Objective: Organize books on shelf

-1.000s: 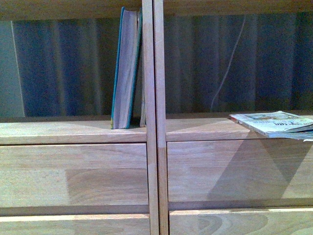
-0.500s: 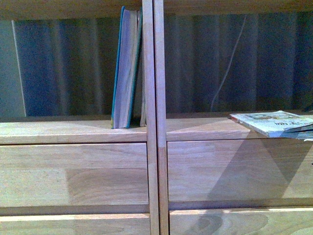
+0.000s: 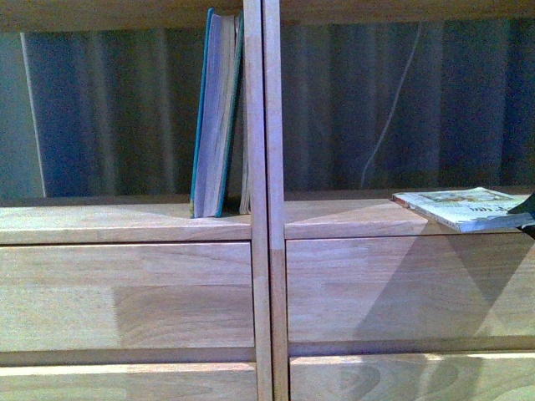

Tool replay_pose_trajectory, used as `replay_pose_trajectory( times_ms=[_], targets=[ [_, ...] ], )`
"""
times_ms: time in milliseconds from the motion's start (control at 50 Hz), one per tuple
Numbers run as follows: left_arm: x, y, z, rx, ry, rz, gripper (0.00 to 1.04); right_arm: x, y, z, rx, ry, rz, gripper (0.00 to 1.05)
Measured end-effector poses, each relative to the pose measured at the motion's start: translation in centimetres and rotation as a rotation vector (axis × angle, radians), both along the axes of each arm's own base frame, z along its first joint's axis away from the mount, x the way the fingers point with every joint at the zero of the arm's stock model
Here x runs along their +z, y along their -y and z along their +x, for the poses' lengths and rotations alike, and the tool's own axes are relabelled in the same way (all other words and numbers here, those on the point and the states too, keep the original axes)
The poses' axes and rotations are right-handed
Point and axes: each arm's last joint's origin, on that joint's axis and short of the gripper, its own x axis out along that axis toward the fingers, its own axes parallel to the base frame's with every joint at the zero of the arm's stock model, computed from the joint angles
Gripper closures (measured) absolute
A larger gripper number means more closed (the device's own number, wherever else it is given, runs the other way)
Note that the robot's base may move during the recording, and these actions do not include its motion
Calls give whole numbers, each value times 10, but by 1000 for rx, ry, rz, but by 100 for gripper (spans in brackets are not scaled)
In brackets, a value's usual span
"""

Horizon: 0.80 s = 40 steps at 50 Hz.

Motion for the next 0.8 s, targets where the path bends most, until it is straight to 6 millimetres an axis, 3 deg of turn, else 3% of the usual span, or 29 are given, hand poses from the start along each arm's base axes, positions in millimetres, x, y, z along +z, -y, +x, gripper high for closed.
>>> replay_pose_trajectory(
  times_ms=[220, 280, 380, 480, 600, 720, 800],
  targets=[
    [0, 0, 0, -21, -12, -4, 7, 3, 0, -32, 81, 108, -50, 97],
    [1, -6, 6, -221, -187, -98, 7, 14, 2, -51, 110, 183, -94, 97],
    [12, -20, 21, -289, -223, -197, 7, 30, 5, -72, 143, 286, -137, 97],
    [39, -45, 51, -262, -157, -263, 7, 53, 9, -101, 146, 428, -194, 97],
    [62, -62, 84, -248, -92, -301, 7, 68, 6, -116, 168, 520, -227, 97],
    [90, -75, 145, -350, -122, -445, 7, 80, -8, -125, 223, 604, -272, 97],
    [108, -72, 185, -495, -142, -563, 7, 87, -27, -129, 269, 688, -320, 97]
  ],
)
